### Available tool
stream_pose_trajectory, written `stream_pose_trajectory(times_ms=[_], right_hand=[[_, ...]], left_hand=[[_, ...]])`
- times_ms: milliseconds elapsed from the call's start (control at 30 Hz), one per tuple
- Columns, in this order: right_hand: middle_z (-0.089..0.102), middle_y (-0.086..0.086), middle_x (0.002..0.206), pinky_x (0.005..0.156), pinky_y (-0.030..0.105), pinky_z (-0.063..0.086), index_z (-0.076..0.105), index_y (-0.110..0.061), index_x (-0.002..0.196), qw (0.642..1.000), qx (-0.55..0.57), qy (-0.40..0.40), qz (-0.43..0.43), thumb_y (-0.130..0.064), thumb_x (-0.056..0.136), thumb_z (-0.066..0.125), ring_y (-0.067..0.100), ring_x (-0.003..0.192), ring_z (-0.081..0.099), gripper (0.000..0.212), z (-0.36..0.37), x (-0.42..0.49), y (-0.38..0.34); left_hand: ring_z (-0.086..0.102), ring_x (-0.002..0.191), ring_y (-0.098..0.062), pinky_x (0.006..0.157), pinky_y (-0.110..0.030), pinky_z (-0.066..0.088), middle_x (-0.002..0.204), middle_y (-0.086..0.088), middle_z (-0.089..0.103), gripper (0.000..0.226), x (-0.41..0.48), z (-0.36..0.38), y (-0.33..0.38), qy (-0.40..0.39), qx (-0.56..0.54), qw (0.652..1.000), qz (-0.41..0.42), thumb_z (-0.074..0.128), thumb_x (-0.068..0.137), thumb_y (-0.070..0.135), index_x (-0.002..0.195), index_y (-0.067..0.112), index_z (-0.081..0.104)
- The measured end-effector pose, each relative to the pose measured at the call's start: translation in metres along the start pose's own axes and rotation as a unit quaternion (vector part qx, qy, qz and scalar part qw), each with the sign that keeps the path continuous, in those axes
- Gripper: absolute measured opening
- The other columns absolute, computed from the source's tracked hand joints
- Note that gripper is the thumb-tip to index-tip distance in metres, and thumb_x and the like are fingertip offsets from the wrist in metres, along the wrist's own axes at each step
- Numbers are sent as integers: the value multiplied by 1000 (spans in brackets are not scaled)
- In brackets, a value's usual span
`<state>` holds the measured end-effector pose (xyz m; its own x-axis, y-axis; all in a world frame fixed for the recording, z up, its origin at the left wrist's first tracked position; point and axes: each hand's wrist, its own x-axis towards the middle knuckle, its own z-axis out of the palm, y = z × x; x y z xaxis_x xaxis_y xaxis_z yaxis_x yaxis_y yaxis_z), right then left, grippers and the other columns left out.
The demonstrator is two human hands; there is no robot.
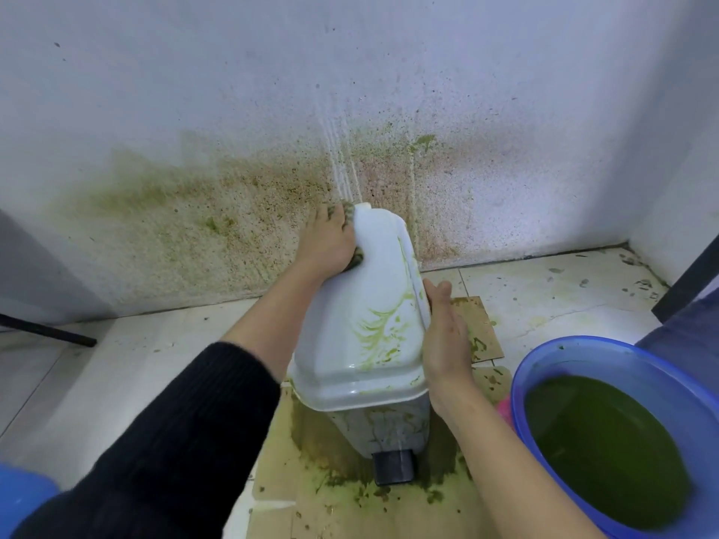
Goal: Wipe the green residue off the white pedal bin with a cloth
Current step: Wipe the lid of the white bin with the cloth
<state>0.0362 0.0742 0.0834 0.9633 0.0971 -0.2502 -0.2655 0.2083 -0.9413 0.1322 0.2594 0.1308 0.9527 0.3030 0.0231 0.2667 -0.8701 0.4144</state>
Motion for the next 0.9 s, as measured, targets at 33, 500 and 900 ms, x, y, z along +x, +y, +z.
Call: stream_pose_trajectory(times_ms=[33,500,900], right_hand=[[56,-9,141,113,40,39,54,-32,139,1000,23,-2,8,-67,95,26,12,131,50,63,0,1,1],[52,-4,144,107,29,38,50,-25,143,997,69,33,18,-68,95,21,12,132,48,71,-2,3,1],[46,-12,149,110,29,34,44,-26,146,999,-32,-24,-22,-65,91,47,9,136,43,68,-1,-8,-1]], left_hand=[[20,148,-37,121,-46,15,160,-19,23,53,5,4,6,0,20,1000,15,22,106,29,154,7,24],[18,150,-9,121,-23,8,160,7,29,45,-113,6,26,-77,-61,970,223,42,103,18,147,25,44],[31,146,-7,121,-22,18,153,6,42,48,-198,-3,-9,45,-101,983,150,38,98,29,142,22,52]])
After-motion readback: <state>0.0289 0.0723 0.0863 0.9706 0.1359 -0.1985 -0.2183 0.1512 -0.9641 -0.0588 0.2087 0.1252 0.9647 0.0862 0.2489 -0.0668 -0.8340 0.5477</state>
